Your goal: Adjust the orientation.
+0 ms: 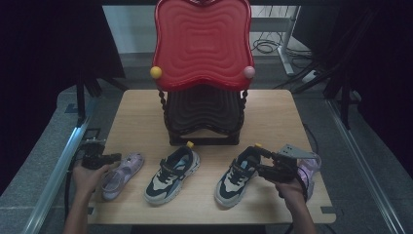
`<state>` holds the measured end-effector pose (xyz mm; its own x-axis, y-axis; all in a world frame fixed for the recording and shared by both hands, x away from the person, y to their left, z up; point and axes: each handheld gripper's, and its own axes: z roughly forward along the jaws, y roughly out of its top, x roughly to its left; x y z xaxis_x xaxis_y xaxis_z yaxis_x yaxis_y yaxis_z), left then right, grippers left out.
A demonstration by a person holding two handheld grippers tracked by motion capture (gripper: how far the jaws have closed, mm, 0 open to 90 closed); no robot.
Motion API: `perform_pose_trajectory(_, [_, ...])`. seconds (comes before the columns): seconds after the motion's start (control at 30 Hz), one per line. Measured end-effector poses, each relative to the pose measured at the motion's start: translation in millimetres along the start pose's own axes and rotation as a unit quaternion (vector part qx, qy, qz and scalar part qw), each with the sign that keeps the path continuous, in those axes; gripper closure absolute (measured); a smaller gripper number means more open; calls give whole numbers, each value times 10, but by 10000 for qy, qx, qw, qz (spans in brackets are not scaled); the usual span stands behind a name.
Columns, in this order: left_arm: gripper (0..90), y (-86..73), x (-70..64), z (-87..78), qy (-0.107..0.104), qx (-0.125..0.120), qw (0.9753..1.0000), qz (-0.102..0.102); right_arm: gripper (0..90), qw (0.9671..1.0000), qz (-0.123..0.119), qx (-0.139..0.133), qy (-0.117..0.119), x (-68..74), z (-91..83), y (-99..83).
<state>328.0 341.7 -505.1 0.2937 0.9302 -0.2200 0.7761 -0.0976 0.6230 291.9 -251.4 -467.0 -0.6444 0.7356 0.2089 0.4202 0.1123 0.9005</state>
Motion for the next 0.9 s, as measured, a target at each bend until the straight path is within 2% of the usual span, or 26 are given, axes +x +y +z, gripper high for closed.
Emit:
perform_pose_trajectory(0.03, [805, 7, -29, -58, 25, -127, 9999, 68, 358, 10000, 26, -2, -7, -3, 5, 2])
perform_pose_trajectory(0.07, [805, 10, -51, -94, 36, -206, 9997, 111, 358, 10000, 26, -2, -7, -3, 5, 2])
perform_pose_trajectory(0.1, [752, 7, -127, -188, 102, -317, 9990, 297, 357, 10000, 48, 14, 5, 0, 14, 6])
perform_pose_trajectory(0.13, [733, 7, -127, -188, 102, -317, 9990, 297, 357, 10000, 48, 14, 5, 0, 14, 6])
perform_pose_trajectory(0.2, [704, -18, -211, -269, 61, -422, 9982, 422, 358, 10000, 58, 30, 7, 2, 23, 10])
perform_pose_trajectory(0.23, [652, -49, -288, -359, 71, -620, 9971, 440, 357, 10000, 60, 16, 33, 4, 13, 19])
perform_pose_trajectory(0.3, [599, -58, -327, -401, 52, -674, 9967, 459, 358, 10000, 66, 3, 34, 2, 6, 23])
perform_pose_trajectory(0.33, [599, -63, -369, -439, 15, -695, 9964, 490, 358, 9999, 89, -20, 45, -1, -5, 28])
perform_pose_trajectory(0.37, [560, -75, -427, -486, -70, -731, 9960, 511, 358, 9999, 102, -44, 47, -8, -12, 31])
perform_pose_trajectory(0.43, [466, -125, -527, -559, -243, -950, 9936, 557, 358, 9999, 110, -29, 112, -9, -4, 34])
perform_pose_trajectory(0.47, [466, -148, -563, -581, -313, -1009, 9927, 584, 358, 9999, 110, -29, 112, -9, -4, 34])
perform_pose_trajectory(0.53, [404, -215, -659, -616, -415, -1149, 9904, 650, 354, 9996, -17, -6, 265, 31, 32, 62])
perform_pose_trajectory(0.63, [381, -273, -744, -639, -438, -1241, 9891, 667, 351, 9996, -77, 3, 280, 51, 65, 81])
perform_pose_trajectory(0.7, [357, -288, -774, -666, -368, -1270, 9888, 699, 350, 9996, -131, 50, 249, 73, 97, 91])
perform_pose_trajectory(0.77, [349, -300, -788, -695, -427, -1363, 9872, 702, 350, 9993, -243, 45, 267, 93, 130, 78])
perform_pose_trajectory(0.83, [324, -295, -799, -721, -512, -1494, 9844, 770, 349, 9990, -312, 98, 299, 124, 170, 71])
perform_pose_trajectory(0.9, [303, -283, -809, -749, -560, -1545, 9826, 861, 344, 9984, -438, 143, 327, 169, 215, 71])
